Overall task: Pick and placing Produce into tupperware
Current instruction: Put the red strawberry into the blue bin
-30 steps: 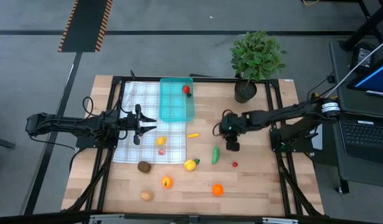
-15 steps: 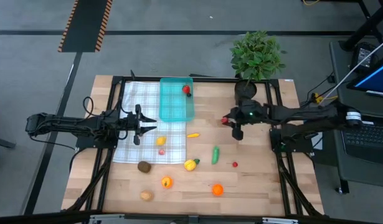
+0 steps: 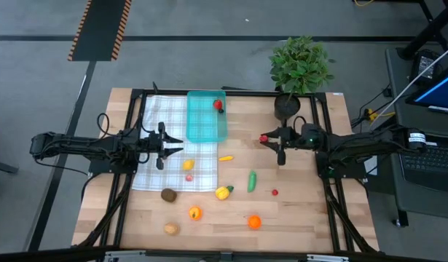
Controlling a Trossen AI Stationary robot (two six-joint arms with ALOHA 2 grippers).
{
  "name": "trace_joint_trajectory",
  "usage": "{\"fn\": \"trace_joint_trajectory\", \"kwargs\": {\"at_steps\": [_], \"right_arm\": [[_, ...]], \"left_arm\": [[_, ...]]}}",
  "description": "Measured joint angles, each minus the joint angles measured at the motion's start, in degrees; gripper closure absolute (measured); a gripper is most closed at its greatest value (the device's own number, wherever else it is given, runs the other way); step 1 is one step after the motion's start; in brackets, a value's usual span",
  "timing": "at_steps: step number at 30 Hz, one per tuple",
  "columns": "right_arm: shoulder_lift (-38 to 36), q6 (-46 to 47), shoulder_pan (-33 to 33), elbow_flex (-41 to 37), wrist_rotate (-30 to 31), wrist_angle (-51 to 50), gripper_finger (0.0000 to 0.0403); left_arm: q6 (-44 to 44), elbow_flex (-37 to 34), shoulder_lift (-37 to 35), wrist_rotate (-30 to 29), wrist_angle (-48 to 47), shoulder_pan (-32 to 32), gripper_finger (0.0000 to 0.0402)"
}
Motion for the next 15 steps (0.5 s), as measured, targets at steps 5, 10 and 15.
{"fn": "trace_joint_trajectory", "kwargs": {"at_steps": [5, 10, 15], "right_arm": [[0.1, -0.7, 0.0, -0.4, 0.0, 1.8, 0.0264], [0.2, -1.2, 0.0, -0.4, 0.0, 2.1, 0.0264], [0.2, -1.4, 0.0, -0.4, 0.0, 3.5, 0.0264]], "left_arm": [[0.0, 0.0, 0.0, 0.0, 0.0, 0.0, 0.0278], [0.0, 0.0, 0.0, 0.0, 0.0, 0.0, 0.0278], [0.0, 0.0, 0.0, 0.0, 0.0, 0.0, 0.0278]]}}
